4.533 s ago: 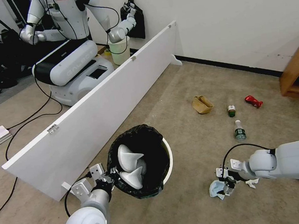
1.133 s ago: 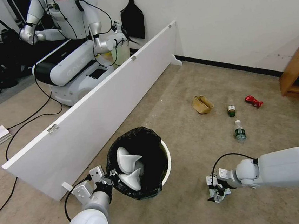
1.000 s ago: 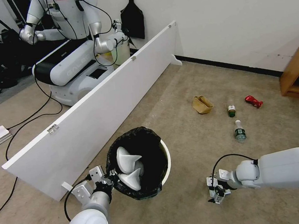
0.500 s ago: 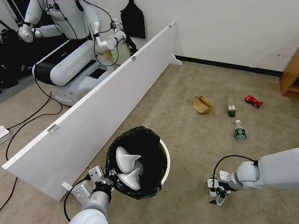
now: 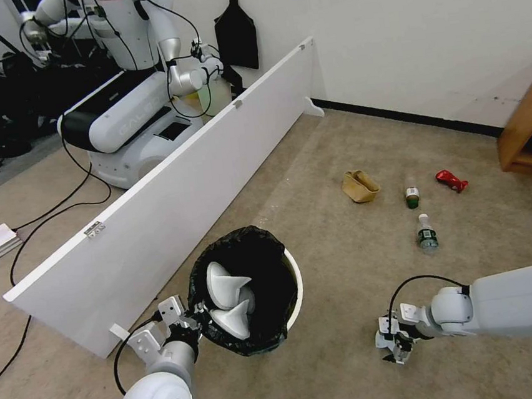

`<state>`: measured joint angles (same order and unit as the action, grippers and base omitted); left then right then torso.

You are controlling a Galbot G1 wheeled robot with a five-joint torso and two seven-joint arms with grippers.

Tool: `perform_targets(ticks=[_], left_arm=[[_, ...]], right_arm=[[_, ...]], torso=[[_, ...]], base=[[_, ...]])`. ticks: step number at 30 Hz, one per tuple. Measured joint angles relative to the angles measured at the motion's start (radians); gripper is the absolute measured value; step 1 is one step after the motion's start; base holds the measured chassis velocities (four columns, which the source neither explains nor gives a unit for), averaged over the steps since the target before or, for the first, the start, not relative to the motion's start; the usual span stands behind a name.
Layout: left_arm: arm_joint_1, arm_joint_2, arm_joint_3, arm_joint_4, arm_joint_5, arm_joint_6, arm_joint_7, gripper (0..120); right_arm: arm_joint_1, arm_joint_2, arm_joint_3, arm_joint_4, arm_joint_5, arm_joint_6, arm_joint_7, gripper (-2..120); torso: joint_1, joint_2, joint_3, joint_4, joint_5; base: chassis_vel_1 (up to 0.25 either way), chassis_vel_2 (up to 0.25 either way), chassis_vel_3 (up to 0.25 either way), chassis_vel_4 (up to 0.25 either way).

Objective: Pick up the trash bin, then pick up the garbage from the floor and place it into the trash bin.

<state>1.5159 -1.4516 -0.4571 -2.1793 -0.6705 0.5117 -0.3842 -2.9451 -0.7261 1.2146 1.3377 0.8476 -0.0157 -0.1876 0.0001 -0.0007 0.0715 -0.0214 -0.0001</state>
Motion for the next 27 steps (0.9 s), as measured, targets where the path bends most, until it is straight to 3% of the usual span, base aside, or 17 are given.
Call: perform_targets(ticks=[15, 17, 22, 27], left_arm=[[0.002, 0.002, -0.001, -0.002, 0.0, -0.003, 0.0, 2], [0.002, 0.003, -0.001, -0.002, 0.0, -0.003, 0.0, 2], [0.0, 0.003, 0.0, -0.001, 0.0, -0.005, 0.0, 2], [-0.002, 0.008, 0.0, 0.002, -0.002, -0.006, 0.0, 2]], right_arm=[[0.0, -0.007, -0.001, -0.006, -0.003, 0.007, 0.002, 98], [0.0, -0.008, -0.002, -0.005, -0.001, 0.009, 0.002, 83], [0.0, -0.006, -0.003, -0.004, -0.001, 0.013, 0.002, 70], [0.0, -0.004, -0.007, -0.003, 0.001, 0.016, 0.003, 48]], torso=[[0.0, 0.0, 0.0, 0.0001, 0.0], [0.0, 0.0, 0.0, 0.0, 0.0], [0.0, 0.0, 0.0, 0.0001, 0.0], [0.0, 0.0, 0.0, 0.0, 0.0]], base=[[0.0, 0.0, 0.0, 0.0], [0.0, 0.0, 0.0, 0.0], [0.0, 0.0, 0.0, 0.0], [0.0, 0.0, 0.0, 0.0]])
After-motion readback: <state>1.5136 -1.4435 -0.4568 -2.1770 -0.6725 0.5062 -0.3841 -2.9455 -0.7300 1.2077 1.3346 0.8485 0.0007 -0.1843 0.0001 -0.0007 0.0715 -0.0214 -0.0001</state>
